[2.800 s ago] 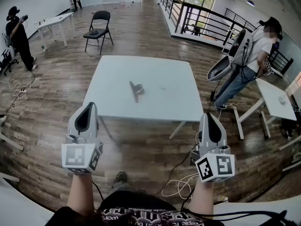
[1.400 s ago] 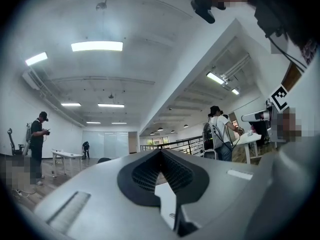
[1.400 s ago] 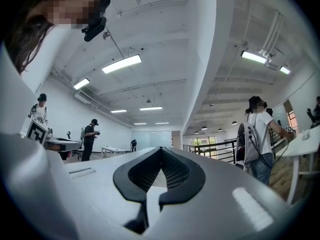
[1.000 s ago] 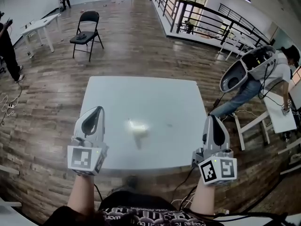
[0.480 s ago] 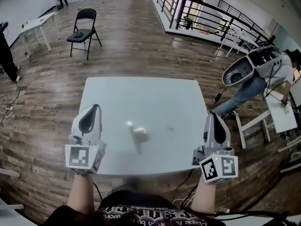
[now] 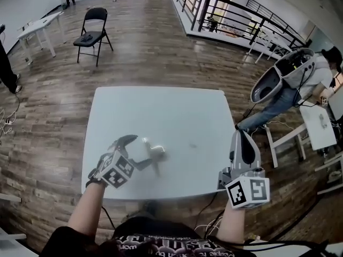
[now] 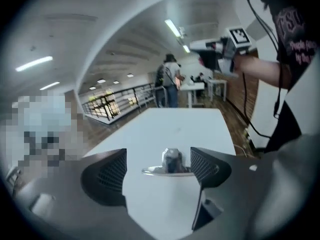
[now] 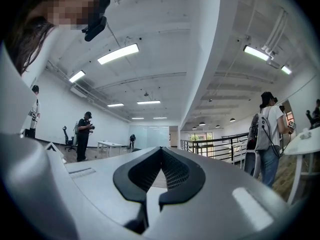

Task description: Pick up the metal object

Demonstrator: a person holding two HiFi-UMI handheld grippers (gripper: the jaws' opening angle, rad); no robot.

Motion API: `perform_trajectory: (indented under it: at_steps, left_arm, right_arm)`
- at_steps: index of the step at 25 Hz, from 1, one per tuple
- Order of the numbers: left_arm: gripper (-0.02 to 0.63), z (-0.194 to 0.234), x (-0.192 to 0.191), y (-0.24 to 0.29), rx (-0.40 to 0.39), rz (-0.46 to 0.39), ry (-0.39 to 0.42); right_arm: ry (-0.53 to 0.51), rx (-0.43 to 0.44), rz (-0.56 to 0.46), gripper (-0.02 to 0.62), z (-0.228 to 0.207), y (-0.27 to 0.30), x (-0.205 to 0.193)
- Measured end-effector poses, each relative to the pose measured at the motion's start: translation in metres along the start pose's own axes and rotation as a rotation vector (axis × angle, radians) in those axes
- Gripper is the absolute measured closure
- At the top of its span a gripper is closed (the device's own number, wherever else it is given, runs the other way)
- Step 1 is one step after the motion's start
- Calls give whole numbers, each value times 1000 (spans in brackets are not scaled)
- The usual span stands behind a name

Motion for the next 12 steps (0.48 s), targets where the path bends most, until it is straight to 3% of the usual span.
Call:
perform_trajectory:
  at_steps: [2,5,9,12]
  left_arm:
    - [222,-14,-11,32,-129,87,56]
    - [222,-26,-19,70,-250,149,61]
    - [227,-37,-28,111,-340,214,8]
    - [249,-37,-33,126,-352,279,9]
  right_arm:
    - [-3,-3,7,584,0,0,-2]
    - [-12,-15,15,584,-1,-2,-2]
    - [-18,-45,24,584,-5,-10,-1]
    - [-21,-63,29,584,-8,-13,-2]
Point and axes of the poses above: the fingertips, and each gripper's own axes: y forward along the fingers, z to its left, x out of its top, the point moved 6 cm from there along -y, backward along the fingers, and after that the axes turned 9 degrees about y, right-handed, at the moved point
